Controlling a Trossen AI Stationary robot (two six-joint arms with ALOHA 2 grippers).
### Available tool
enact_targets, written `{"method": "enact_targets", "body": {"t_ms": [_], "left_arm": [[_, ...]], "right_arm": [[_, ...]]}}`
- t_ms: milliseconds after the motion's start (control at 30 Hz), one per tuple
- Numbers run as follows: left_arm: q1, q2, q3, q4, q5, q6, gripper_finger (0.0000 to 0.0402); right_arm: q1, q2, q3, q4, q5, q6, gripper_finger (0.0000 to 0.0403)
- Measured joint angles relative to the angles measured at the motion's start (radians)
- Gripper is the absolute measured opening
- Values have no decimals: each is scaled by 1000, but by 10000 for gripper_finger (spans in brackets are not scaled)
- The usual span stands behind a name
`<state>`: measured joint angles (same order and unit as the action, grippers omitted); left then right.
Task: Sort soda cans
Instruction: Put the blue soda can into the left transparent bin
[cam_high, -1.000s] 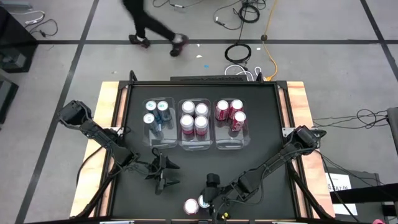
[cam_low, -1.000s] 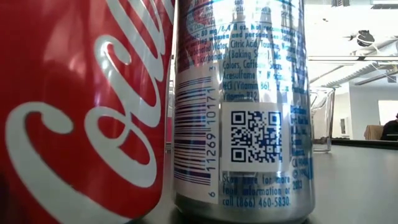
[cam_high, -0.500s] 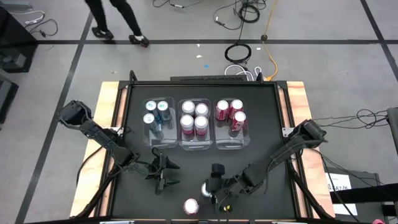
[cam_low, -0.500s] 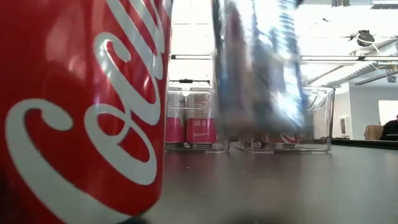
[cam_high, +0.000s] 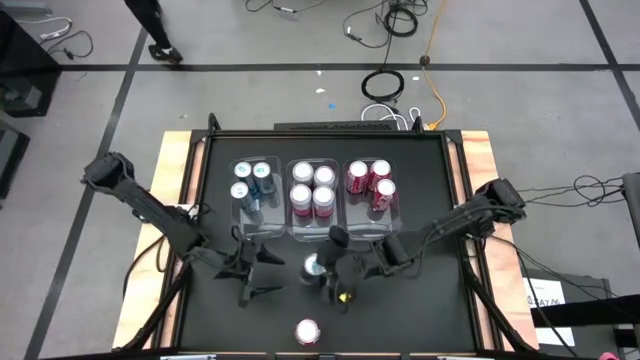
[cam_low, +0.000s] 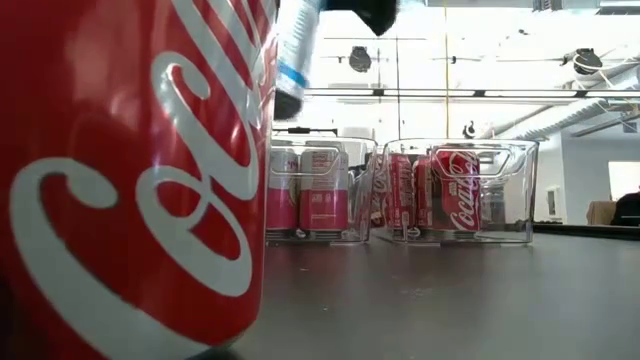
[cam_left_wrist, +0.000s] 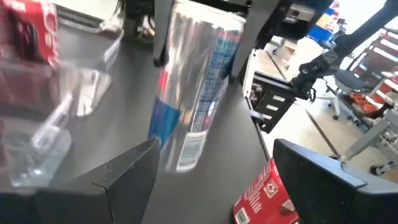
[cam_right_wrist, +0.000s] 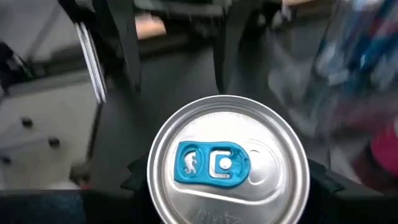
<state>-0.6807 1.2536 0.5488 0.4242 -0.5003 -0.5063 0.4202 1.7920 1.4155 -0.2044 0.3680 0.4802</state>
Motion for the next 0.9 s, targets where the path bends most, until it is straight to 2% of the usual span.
{"method": "enact_targets", "body": {"t_ms": [100, 200, 433, 633, 767, 900], "left_arm": [[0, -71, 0, -97, 0, 23, 325], [0, -132, 0, -243, 2, 16, 325], [0, -246, 0, -433, 2, 24, 325], [0, -344, 0, -592, 2, 16, 325], [0, -407, 0, -655, 1, 23, 325], [0, -464, 0, -735, 1, 19, 325]], "right_arm": [[-34, 4, 35, 26, -5, -55, 229], [-74, 40, 145, -34, -6, -104, 229], [-168, 225, 528, -286, -3, -201, 229], [-250, 403, 806, -373, -12, -225, 229], [-301, 489, 911, -376, -33, -231, 229], [-356, 536, 941, -382, -34, -202, 230]]}}
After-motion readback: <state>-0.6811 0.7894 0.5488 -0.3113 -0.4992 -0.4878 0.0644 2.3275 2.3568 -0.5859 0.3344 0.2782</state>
